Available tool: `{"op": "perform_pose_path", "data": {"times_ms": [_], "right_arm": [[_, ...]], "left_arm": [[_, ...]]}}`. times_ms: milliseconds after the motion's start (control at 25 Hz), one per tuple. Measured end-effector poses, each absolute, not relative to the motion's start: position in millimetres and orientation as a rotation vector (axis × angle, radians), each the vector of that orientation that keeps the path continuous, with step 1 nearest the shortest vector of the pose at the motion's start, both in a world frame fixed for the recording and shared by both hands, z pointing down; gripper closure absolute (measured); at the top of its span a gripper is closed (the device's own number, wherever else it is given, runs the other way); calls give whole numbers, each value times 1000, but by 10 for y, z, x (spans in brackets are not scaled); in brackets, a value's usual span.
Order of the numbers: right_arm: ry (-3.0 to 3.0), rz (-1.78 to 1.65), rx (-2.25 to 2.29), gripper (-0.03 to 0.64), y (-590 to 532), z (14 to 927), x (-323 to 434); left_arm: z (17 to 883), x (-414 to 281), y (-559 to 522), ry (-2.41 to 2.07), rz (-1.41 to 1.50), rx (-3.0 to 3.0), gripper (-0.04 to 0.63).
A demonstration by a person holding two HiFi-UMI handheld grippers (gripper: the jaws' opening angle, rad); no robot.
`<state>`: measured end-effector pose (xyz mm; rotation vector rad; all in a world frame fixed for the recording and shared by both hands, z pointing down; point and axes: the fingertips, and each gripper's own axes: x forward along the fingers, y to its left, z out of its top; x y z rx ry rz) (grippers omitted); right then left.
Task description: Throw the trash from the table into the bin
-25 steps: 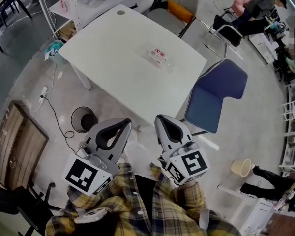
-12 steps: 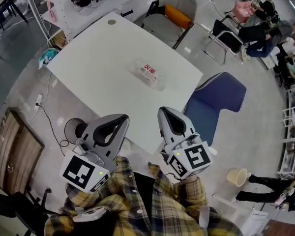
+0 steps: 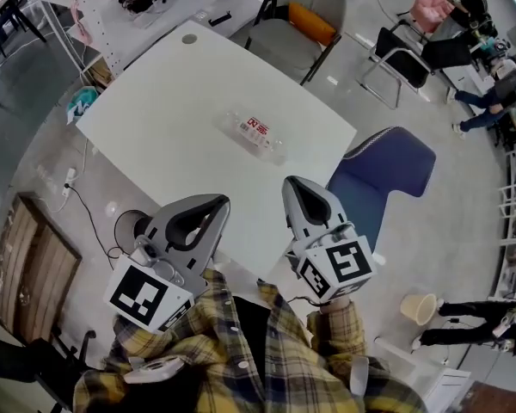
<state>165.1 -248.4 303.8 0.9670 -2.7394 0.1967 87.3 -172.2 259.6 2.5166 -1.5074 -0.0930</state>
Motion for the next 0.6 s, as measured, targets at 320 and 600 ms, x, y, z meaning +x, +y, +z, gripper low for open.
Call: {"op": "perform_pose_path", "data": {"times_ms": [320,600], "right_arm": [[-2657,179,1041,618,-2890,3197,1632],[-2578,199,1026,618,-3176,3427,1572]], "left_arm": [[2664,717,-1995,-1473,-81,2510,588],[2715,569,-2150,-1462,-78,2492,588]]}}
